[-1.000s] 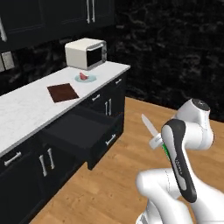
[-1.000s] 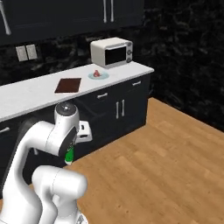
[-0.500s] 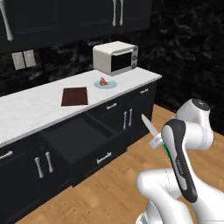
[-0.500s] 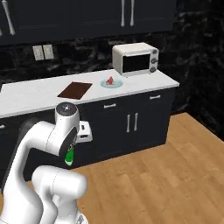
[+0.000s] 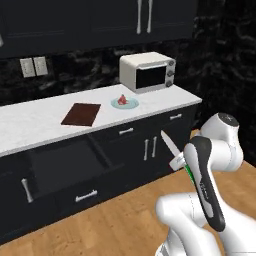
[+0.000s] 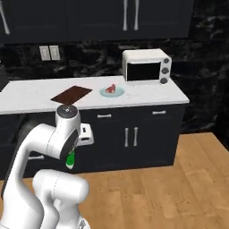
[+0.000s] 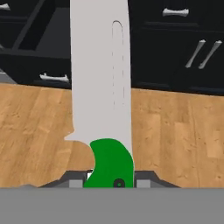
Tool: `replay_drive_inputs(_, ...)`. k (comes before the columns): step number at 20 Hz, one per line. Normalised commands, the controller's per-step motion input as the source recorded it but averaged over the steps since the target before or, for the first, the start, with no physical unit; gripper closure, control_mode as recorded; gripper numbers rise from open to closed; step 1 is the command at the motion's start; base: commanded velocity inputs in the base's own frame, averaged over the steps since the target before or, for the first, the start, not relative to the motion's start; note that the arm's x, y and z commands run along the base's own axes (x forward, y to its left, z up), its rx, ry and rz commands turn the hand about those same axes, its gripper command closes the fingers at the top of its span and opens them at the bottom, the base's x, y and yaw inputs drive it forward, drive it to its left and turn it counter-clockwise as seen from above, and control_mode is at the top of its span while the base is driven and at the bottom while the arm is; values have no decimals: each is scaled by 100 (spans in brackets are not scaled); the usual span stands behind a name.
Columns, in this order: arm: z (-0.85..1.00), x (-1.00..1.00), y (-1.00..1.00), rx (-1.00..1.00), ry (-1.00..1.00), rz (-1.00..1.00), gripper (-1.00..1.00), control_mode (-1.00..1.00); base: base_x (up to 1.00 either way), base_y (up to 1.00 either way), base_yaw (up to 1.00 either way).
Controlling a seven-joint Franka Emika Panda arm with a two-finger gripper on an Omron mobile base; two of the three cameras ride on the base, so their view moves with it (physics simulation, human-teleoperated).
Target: Pick up the knife from the drawer and place it on the cutting board. Then place the meat from the plate to the cutting board.
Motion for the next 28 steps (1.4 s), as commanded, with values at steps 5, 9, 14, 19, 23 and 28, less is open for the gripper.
replay_drive_inputs(5, 0, 0, 0, 0, 0, 0, 100, 100, 66, -90, 34)
replay_drive_inputs(9, 0, 0, 0, 0, 0, 0, 100, 100, 80, -69, 33)
replay_drive_inputs(14, 0, 0, 0, 0, 0, 0, 100, 100, 84, -16, 32)
replay_drive_inputs(19, 0, 0, 0, 0, 0, 0, 100, 100, 64, -2, 27)
replay_drive_inputs(23, 0, 0, 0, 0, 0, 0, 100, 100, 42, -11, 26)
replay_drive_inputs(28, 0, 0, 0, 0, 0, 0, 100, 100, 54, 0, 23)
